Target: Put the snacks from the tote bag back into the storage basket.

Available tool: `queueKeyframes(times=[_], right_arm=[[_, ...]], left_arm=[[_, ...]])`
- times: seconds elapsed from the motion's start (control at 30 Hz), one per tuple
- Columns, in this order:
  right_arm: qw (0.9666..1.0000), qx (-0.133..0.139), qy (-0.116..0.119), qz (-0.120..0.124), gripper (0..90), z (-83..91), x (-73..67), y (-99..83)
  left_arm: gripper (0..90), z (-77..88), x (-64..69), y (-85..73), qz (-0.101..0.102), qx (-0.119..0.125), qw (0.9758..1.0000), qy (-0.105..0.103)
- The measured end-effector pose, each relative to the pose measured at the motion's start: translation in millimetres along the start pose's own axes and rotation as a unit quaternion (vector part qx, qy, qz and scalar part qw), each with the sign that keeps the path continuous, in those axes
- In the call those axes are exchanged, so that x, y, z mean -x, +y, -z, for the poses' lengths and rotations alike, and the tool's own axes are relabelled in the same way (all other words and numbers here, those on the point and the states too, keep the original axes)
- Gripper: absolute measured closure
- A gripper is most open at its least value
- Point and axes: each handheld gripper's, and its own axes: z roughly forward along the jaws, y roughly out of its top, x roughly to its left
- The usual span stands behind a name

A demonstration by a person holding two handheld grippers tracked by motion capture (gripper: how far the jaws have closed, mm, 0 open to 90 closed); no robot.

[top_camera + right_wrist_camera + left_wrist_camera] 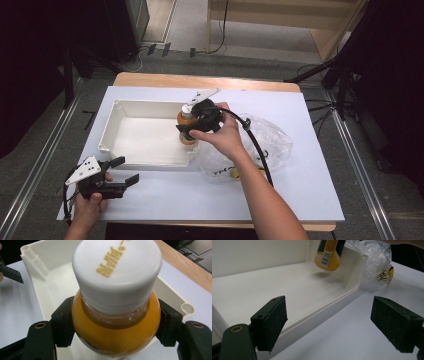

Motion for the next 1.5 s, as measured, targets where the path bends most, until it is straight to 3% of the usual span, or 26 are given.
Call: queueKeyframes(times=[1.07, 1.33, 1.5], right_arm=[[0.9995, -0.029, -0.006, 0.009, 30.4, -19.5, -2.0, -11.4], [0.9993, -0.031, 0.020, -0.003, 29.8, -21.5, -2.1, -15.0], [0.9995, -0.021, 0.024, -0.003, 17.3, -16.7, -3.0, -14.9]], left_arm=[[14.2, -0.2, 0.1, 0.0, 0.000, 0.000, 1.0000, 0.001], [14.2, -0.2, 0.2, 0.0, -0.001, -0.002, 1.0000, 0.002], [14.2, -0.3, 0.7, -0.1, 0.000, -0.001, 1.0000, 0.002]])
